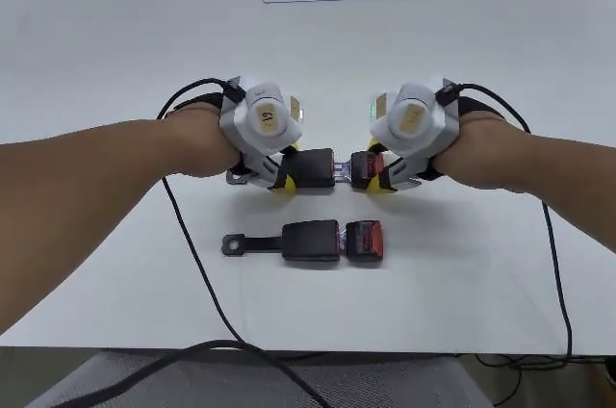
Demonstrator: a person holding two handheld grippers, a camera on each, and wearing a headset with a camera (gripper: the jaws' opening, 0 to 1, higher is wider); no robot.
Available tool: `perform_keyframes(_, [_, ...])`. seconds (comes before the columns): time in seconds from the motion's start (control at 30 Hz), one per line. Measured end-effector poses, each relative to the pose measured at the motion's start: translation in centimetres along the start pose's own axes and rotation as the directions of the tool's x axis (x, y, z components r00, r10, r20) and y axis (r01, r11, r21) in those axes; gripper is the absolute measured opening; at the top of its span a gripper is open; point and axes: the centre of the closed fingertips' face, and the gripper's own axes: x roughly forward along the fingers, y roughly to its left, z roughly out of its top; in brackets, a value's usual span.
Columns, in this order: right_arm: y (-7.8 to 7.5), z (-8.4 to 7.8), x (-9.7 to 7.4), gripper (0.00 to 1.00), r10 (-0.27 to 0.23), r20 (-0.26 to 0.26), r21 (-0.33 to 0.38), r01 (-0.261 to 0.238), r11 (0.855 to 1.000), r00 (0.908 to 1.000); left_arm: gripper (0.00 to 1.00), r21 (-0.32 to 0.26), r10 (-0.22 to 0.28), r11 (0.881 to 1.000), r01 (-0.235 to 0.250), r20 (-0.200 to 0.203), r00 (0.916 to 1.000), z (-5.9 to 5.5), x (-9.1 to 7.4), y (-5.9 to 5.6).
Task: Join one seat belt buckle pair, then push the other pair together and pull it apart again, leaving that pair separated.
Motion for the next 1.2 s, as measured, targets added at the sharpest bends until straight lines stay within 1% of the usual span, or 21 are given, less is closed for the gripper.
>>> perform_keyframes(0.07, [0.2, 0.1, 0.0, 0.32, 0.001, -0.003, -0.005, -0.001, 1.000, 1.0000, 0.31, 0.004, -0.001, 1.000, 0.001, -0.004, 1.0000, 0.1, 0.0, 0.0])
perform_keyframes(0.23, [0.1, 0.0, -0.1, 0.33, 0.000, -0.002, 0.001, 0.000, 1.000, 1.0000, 0.31, 0.003, 0.000, 1.000, 0.000, 0.000, 1.0000, 0.2, -0.1, -0.2])
perform_keyframes(0.3, [0.1, 0.0, -0.2, 0.33, -0.003, 0.005, 0.016, 0.003, 1.000, 1.0000, 0.31, 0.001, -0.001, 1.000, 0.001, 0.002, 1.0000, 0.2, 0.0, -0.1])
perform_keyframes(0.37, [0.2, -0.1, -0.3, 0.33, -0.005, 0.007, 0.015, 0.005, 1.000, 1.0000, 0.31, 0.004, -0.002, 1.000, 0.002, 0.001, 1.0000, 0.2, 0.0, -0.1])
perform_keyframes(0.5, [0.2, -0.8, -0.6, 0.33, -0.008, 0.006, 0.023, 0.008, 1.000, 0.9999, 0.31, 0.004, -0.003, 1.000, 0.003, 0.001, 1.0000, 0.2, 0.0, -0.2])
perform_keyframes(0.53, [0.2, -1.0, -0.7, 0.33, -0.008, 0.014, 0.045, 0.008, 0.999, 0.9999, 0.31, 0.004, -0.002, 1.000, 0.002, 0.001, 1.0000, 0.3, -0.1, -0.3])
perform_keyframes(0.57, [0.2, -1.3, -0.9, 0.33, -0.011, 0.014, 0.049, 0.011, 0.999, 0.9998, 0.31, 0.003, -0.002, 1.000, 0.002, 0.001, 1.0000, 0.4, -0.1, -0.4])
perform_keyframes(0.6, [0.3, -1.8, -1.1, 0.33, -0.016, 0.003, 0.034, 0.016, 0.999, 0.9999, 0.31, 0.001, -0.001, 1.000, 0.001, 0.000, 1.0000, 0.3, -0.1, -0.3])
perform_keyframes(0.67, [0.0, -2.5, -1.5, 0.33, -0.017, 0.006, 0.040, 0.016, 0.999, 0.9998, 0.32, 0.002, -0.001, 1.000, 0.001, -0.003, 1.0000, 0.3, -0.1, -0.3])
perform_keyframes(0.73, [0.4, -2.9, -1.8, 0.33, -0.017, -0.001, 0.033, 0.017, 0.999, 0.9999, 0.32, 0.002, -0.001, 1.000, 0.001, -0.004, 1.0000, 0.3, -0.1, -0.3])
perform_keyframes(0.8, [-0.1, -4.0, -2.2, 0.33, -0.020, -0.016, 0.029, 0.020, 0.999, 0.9997, 0.32, -0.001, -0.001, 1.000, 0.001, -0.006, 1.0000, 0.2, 0.0, -0.2])
perform_keyframes(0.9, [0.2, -4.9, -2.7, 0.33, -0.014, -0.023, 0.024, 0.015, 1.000, 0.9996, 0.32, -0.005, 0.000, 1.000, 0.000, -0.006, 1.0000, 0.1, 0.0, -0.2])
perform_keyframes(0.97, [0.3, -6.1, -3.2, 0.33, -0.019, -0.046, 0.002, 0.019, 1.000, 0.9987, 0.32, -0.006, 0.000, 1.000, 0.000, -0.009, 1.0000, 0.2, 0.0, -0.2])
perform_keyframes(1.03, [0.1, -6.8, -3.5, 0.34, -0.017, -0.062, -0.003, 0.017, 1.000, 0.9979, 0.32, -0.006, 0.000, 1.000, 0.000, -0.011, 0.9999, 0.1, 0.0, -0.2])
perform_keyframes(1.07, [0.1, -6.9, -3.7, 0.34, -0.015, -0.055, 0.007, 0.016, 1.000, 0.9984, 0.32, -0.006, 0.000, 1.000, 0.000, -0.012, 0.9999, 0.1, 0.0, -0.1])
perform_keyframes(1.13, [0.1, -7.4, -4.0, 0.34, -0.010, -0.057, 0.019, 0.011, 1.000, 0.9983, 0.32, -0.008, 0.001, 1.000, -0.001, -0.013, 0.9999, 0.1, 0.0, -0.2])
perform_keyframes(1.2, [-0.3, -8.1, -4.3, 0.34, -0.010, -0.061, 0.032, 0.012, 0.999, 0.9981, 0.32, -0.008, 0.002, 1.000, -0.003, -0.012, 0.9999, 0.2, 0.0, -0.2])
